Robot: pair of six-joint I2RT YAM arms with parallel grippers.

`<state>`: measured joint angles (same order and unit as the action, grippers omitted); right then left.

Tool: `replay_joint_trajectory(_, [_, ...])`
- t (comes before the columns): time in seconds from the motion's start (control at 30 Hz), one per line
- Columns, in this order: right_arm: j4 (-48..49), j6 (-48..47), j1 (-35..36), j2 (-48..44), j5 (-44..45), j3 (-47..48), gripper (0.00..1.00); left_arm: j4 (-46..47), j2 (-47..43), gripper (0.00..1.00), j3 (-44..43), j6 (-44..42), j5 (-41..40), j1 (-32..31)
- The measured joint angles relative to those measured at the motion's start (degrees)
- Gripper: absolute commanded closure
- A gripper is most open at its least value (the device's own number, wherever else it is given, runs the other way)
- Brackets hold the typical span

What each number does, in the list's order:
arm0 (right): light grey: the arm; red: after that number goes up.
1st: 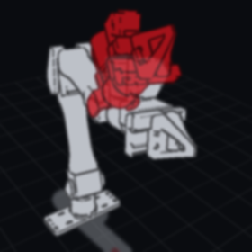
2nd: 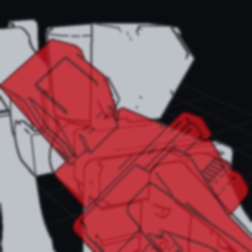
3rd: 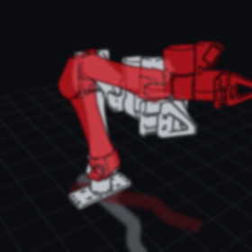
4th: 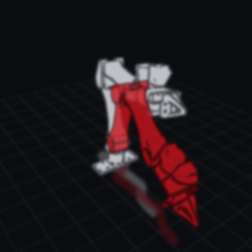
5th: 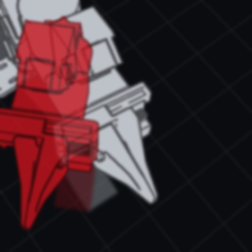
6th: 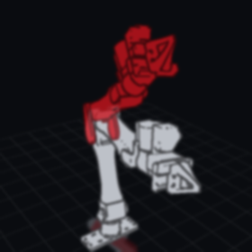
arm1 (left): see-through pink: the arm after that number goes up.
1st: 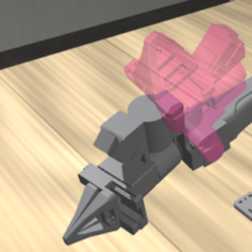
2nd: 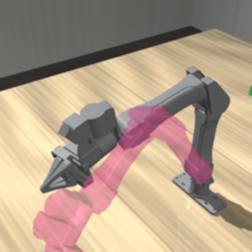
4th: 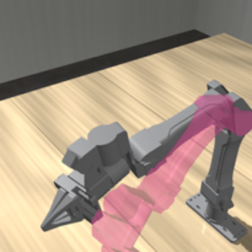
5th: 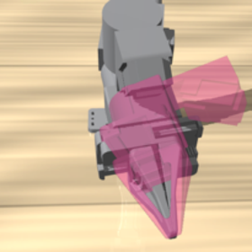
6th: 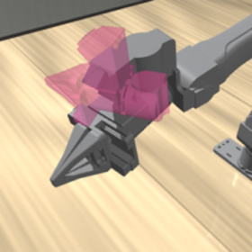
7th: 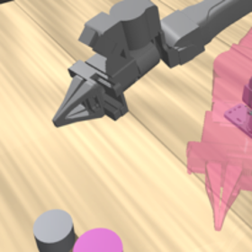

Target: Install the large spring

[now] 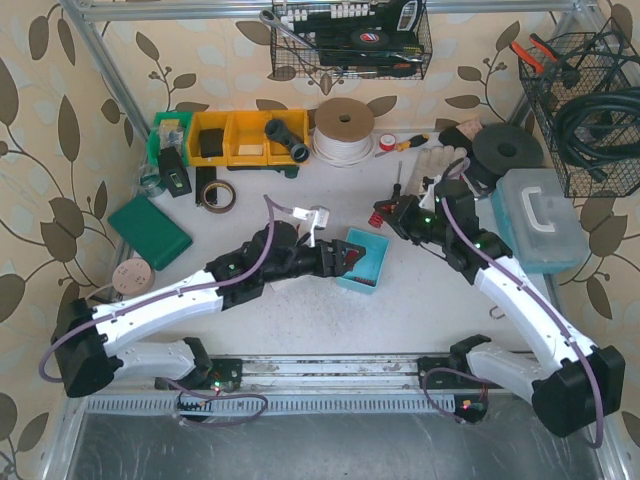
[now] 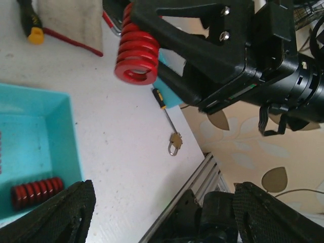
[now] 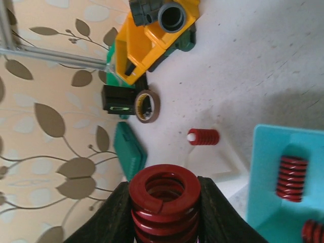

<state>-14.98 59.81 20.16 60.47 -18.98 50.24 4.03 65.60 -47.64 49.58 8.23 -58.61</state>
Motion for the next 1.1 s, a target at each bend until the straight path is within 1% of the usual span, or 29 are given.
replay_joint_trajectory(0.1, [2.84, 6.03, -0.07, -1.97, -1.03, -1.66, 1.00, 0.66, 2.69, 0.20, -3.08, -0.33, -1.84, -1.51])
replay_joint_trajectory(0.23, [6.97, 13.60, -0.11, -5.01, -1.42, -2.89, 1.00, 0.48, 4.28, 0.20, -6.23, -1.40, -3.41, -1.84])
replay_joint_trajectory(0.37, [13.05, 22.18, -0.11, -8.48, -1.36, -7.32, 1.00, 0.74, 7.04, 0.20, -10.16, -2.12, -3.80, -1.84])
replay_joint_trajectory(0.47, [14.12, 26.25, -0.11, -9.60, -1.14, -9.68, 1.00, 0.85, 8.37, 0.20, -11.56, -2.64, -3.82, -1.84])
replay_joint_trajectory(0.57, [14.19, 28.52, -0.15, -10.29, -0.94, -10.12, 1.00, 0.70, 9.64, 0.21, -12.74, -2.99, -3.87, -1.84])
replay_joint_trajectory(0.9, [15.34, 31.85, -0.31, -13.18, -0.98, -10.12, 1.00, -0.28, 11.17, 0.21, -13.90, -3.54, -6.27, -1.84])
replay_joint_trajectory(1.1, [15.85, 32.92, -0.31, -13.81, -1.01, -10.14, 1.00, -0.61, 13.38, 0.22, -16.85, -4.33, -6.62, -1.84])
